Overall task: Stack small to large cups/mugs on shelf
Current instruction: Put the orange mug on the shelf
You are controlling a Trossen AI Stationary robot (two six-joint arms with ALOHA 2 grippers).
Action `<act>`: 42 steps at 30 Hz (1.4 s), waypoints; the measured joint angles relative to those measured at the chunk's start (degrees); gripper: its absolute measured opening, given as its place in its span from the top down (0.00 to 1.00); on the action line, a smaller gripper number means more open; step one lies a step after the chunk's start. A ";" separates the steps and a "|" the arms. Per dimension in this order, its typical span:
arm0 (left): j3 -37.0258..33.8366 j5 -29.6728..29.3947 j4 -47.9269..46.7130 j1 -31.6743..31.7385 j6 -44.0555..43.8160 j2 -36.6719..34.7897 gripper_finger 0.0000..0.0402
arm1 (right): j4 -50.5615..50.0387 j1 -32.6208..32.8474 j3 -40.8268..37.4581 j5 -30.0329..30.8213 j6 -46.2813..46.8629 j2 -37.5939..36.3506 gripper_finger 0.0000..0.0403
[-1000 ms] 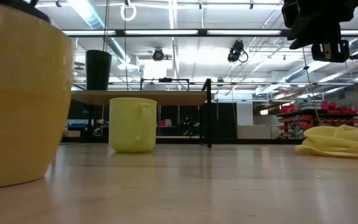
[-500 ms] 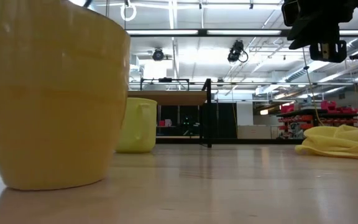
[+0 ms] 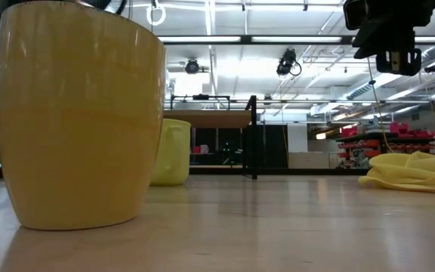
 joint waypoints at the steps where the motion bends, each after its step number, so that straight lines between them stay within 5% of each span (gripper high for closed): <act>1: 0.00 0.12 -1.88 -0.59 -1.41 -1.11 0.97 | 0.00 0.32 0.00 -0.13 -0.16 0.00 0.81; 8: 0.00 3.55 -1.60 -8.10 -12.50 -5.15 0.96 | -0.02 2.78 0.00 -0.16 -0.59 0.02 0.81; 15: 0.02 3.37 10.18 -12.79 -20.49 1.04 0.97 | 0.00 4.70 0.00 -0.14 0.20 0.02 0.81; 24: 0.04 3.16 24.64 -8.80 -17.11 10.79 0.95 | 2.27 5.76 -0.02 -1.01 0.33 5.13 0.81; 42: 0.00 1.00 31.13 0.09 -4.82 11.82 0.95 | 35.86 9.95 -0.02 0.54 6.16 32.66 0.83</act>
